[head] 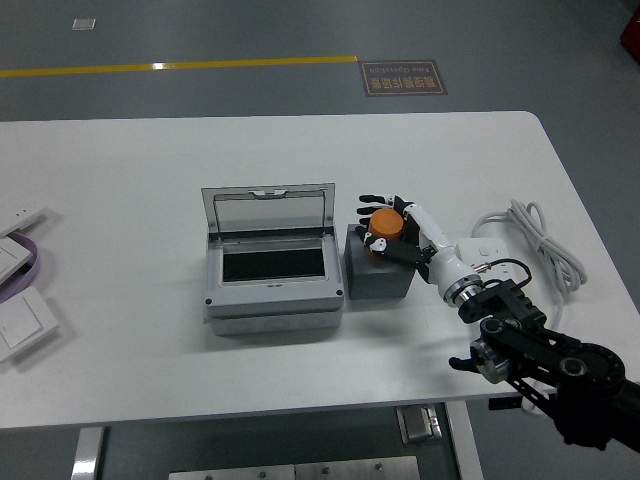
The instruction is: Pick up the cylinder from the cube,place it in the box,flap close box
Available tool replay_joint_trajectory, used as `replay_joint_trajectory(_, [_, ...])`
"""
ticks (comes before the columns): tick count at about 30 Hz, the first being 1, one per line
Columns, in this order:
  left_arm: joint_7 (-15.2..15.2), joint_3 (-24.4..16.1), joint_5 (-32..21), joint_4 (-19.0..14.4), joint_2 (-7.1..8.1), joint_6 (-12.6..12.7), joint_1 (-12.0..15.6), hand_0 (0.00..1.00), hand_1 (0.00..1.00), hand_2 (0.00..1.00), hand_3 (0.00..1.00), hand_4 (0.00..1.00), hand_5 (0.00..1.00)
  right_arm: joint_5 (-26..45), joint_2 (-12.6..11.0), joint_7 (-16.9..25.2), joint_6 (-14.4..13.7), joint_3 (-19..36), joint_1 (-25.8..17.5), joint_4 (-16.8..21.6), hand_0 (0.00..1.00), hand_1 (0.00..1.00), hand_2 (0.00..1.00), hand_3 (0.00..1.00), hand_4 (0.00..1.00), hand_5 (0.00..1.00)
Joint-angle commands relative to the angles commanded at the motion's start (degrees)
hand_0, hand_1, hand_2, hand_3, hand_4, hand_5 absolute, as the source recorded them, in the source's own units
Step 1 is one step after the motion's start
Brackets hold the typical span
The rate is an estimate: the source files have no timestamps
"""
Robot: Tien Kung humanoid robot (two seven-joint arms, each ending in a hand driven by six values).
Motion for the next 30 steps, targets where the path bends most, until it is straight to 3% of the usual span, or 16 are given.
replay_joint_trajectory(5, [0.02, -0.03, -0.02, 0.01, -0.05, -0.01, 0.07, 0.601, 0.511, 0.561, 0.619, 0.712, 0.202, 0.23, 0.05, -0.15, 0.33, 0.2, -0.1, 0.07, 0.7, 0.68, 0.66, 0.682, 0.409, 0.079])
replay_joint_trajectory(6, [0.03, -0.07, 0.03, 0.01, -0.07, -0.01, 0.08, 0.601, 0.511, 0.561, 0.619, 0.712, 0.202, 0.27, 0.07, -0.14, 0.38, 0.22, -0.13, 0.08, 0.726, 0.674, 0.649, 0.669, 0.086, 0.042])
replay_joint_trajectory(11, [0.04, -0.42, 0.34, -0.01, -0.09, -0.02, 0.07, 0.601, 0.511, 0.561, 0.619, 0.712, 0.202, 0.34, 0.08, 0.01, 0.29, 0.17, -0.21, 0.18, 0.726, 0.674, 0.649, 0.669, 0.086, 0.042])
replay_joint_trajectory(12, [0.04, -0.5, 0.4, -0.01, -0.08, -0.02, 0.05, 0.601, 0.512, 0.561, 0.619, 0.712, 0.201, 0.41, 0.09, 0.2, 0.11, 0.2, -0.24, 0.24, 0.743, 0.658, 0.616, 0.596, 0.108, 0.002])
replay_joint_trajectory(17, [0.01, -0.6, 0.43, 0.0, -0.05, 0.0, 0.02, 0.601, 0.512, 0.561, 0.619, 0.712, 0.201, 0.74, 0.07, 1.34, -1.22, 1.37, -0.55, 1.21, 0.743, 0.658, 0.616, 0.596, 0.108, 0.002])
replay_joint_trajectory(18, [0.01, -0.6, 0.41, 0.0, -0.05, 0.0, 0.03, 0.601, 0.512, 0.561, 0.619, 0.712, 0.202, 0.74, 0.05, 1.47, -1.46, 1.82, -0.65, 1.53, 0.676, 0.586, 0.55, 0.436, 0.002, 0.002])
replay_joint_trajectory(23, [-0.02, -0.55, 0.3, 0.02, -0.1, 0.0, 0.07, 0.601, 0.512, 0.561, 0.619, 0.712, 0.202, 0.61, -0.36, 1.73, -2.91, 5.19, -1.23, 4.93, 0.676, 0.586, 0.55, 0.436, 0.002, 0.002])
replay_joint_trajectory(24, [-0.02, -0.56, 0.3, 0.03, -0.11, 0.0, 0.07, 0.601, 0.512, 0.561, 0.619, 0.713, 0.201, 0.51, -0.51, 1.67, -3.21, 5.78, -1.31, 5.9, 0.61, 0.523, 0.475, 0.308, 0.027, 0.002])
replay_joint_trajectory(29, [-0.05, -0.6, 0.3, 0.05, -0.13, 0.0, 0.06, 0.601, 0.512, 0.561, 0.619, 0.713, 0.201, -0.6, -1.06, 0.99, -4.47, 7.41, -1.48, 10.78, 0.61, 0.523, 0.475, 0.308, 0.027, 0.002])
replay_joint_trajectory(30, [-0.05, -0.59, 0.28, 0.05, -0.13, 0.0, 0.06, 0.601, 0.512, 0.561, 0.619, 0.713, 0.202, -1.04, -1.1, 0.8, -4.67, 7.53, -1.46, 11.77, 0.598, 0.48, 0.446, 0.281, 0.012, 0.002])
